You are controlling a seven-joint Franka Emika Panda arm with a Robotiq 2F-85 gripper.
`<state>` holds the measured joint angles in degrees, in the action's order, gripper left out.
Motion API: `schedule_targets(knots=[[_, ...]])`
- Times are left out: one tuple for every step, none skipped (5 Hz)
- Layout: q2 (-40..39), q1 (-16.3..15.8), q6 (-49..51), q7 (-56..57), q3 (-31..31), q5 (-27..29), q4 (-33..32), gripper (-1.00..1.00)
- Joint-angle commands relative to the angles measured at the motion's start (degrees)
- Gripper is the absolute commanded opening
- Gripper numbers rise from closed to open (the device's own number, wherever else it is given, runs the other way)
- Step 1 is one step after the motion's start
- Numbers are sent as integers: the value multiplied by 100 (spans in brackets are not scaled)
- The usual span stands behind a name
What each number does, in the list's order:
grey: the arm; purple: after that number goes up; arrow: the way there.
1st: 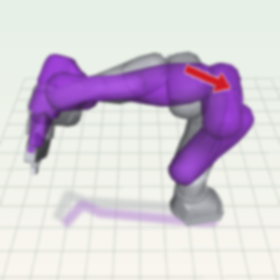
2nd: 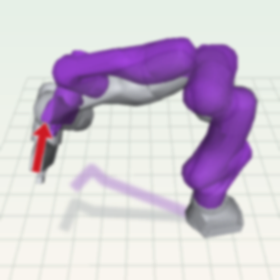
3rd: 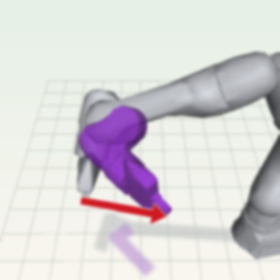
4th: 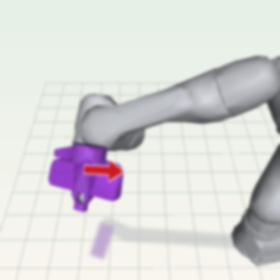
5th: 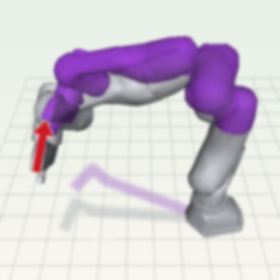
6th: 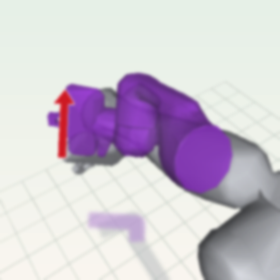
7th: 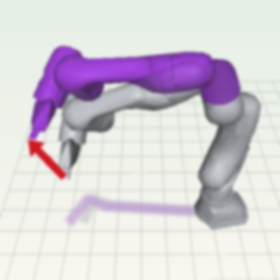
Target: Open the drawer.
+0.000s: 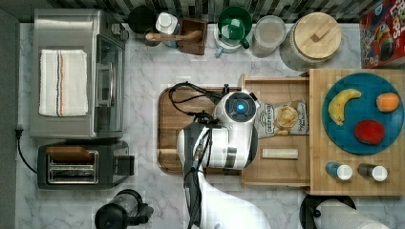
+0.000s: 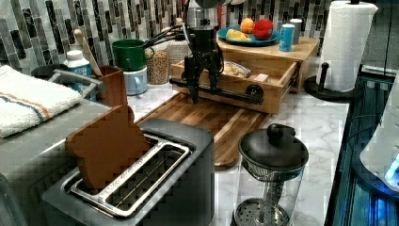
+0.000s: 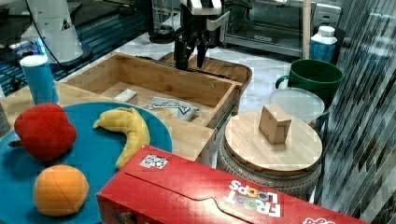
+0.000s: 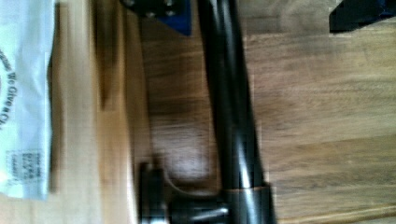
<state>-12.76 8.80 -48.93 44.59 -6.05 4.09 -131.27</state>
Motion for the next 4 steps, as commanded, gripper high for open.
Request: schedule_targets(knots=[[147, -412, 21, -425, -222, 43, 220, 100], [147, -403, 20, -428, -231, 40, 221, 100], [146, -377, 18, -434, -257, 32, 219, 100], [144, -328, 19, -444, -306, 17, 220, 100]])
